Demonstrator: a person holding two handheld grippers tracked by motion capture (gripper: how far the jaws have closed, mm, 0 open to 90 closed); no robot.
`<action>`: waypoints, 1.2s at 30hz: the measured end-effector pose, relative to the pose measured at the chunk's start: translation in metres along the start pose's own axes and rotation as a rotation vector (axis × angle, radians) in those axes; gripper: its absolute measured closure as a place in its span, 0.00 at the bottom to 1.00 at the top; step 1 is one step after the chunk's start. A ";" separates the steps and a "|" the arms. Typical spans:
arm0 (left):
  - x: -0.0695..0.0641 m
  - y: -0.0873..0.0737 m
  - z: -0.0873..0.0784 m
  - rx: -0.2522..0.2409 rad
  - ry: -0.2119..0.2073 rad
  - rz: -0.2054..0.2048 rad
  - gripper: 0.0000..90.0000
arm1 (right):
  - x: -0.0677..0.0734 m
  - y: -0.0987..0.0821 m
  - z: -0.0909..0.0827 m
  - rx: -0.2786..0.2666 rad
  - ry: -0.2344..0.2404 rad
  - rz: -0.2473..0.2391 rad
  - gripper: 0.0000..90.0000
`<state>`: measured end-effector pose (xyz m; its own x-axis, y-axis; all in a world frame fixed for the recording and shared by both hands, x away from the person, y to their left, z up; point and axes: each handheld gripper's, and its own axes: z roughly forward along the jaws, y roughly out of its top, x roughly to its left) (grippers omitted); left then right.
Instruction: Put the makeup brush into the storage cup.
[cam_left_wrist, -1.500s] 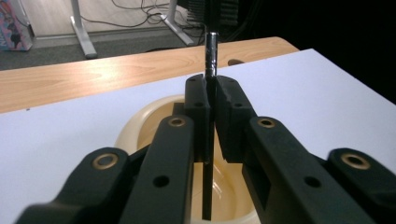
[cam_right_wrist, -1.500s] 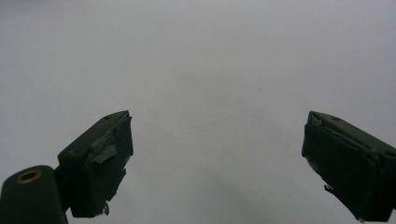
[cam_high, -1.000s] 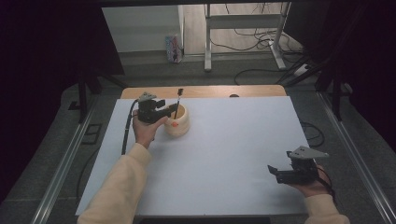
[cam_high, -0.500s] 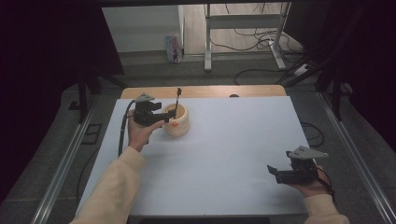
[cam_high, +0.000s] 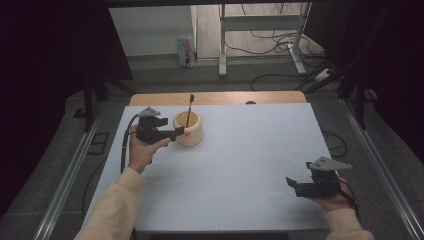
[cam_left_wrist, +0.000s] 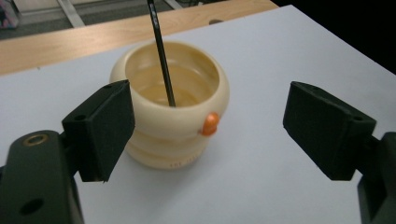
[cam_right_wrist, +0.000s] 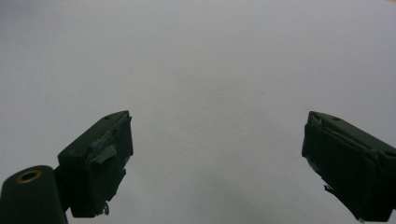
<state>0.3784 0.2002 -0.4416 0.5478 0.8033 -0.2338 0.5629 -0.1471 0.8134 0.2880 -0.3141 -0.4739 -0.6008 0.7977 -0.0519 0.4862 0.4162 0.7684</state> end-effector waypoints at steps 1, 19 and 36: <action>0.000 -0.002 -0.002 0.000 -0.002 -0.004 0.19 | 0.001 0.000 0.000 0.000 0.000 0.000 0.10; -0.007 -0.024 -0.028 0.037 0.010 -0.013 0.19 | 0.003 0.000 0.003 0.003 0.019 -0.005 0.10; -0.021 -0.056 -0.059 0.066 0.028 0.030 0.19 | 0.014 0.002 0.000 0.001 0.013 -0.035 0.10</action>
<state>0.2986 0.2253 -0.4510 0.5479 0.8137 -0.1939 0.5863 -0.2083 0.7828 0.2801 -0.3023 -0.4729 -0.6259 0.7767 -0.0701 0.4656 0.4442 0.7654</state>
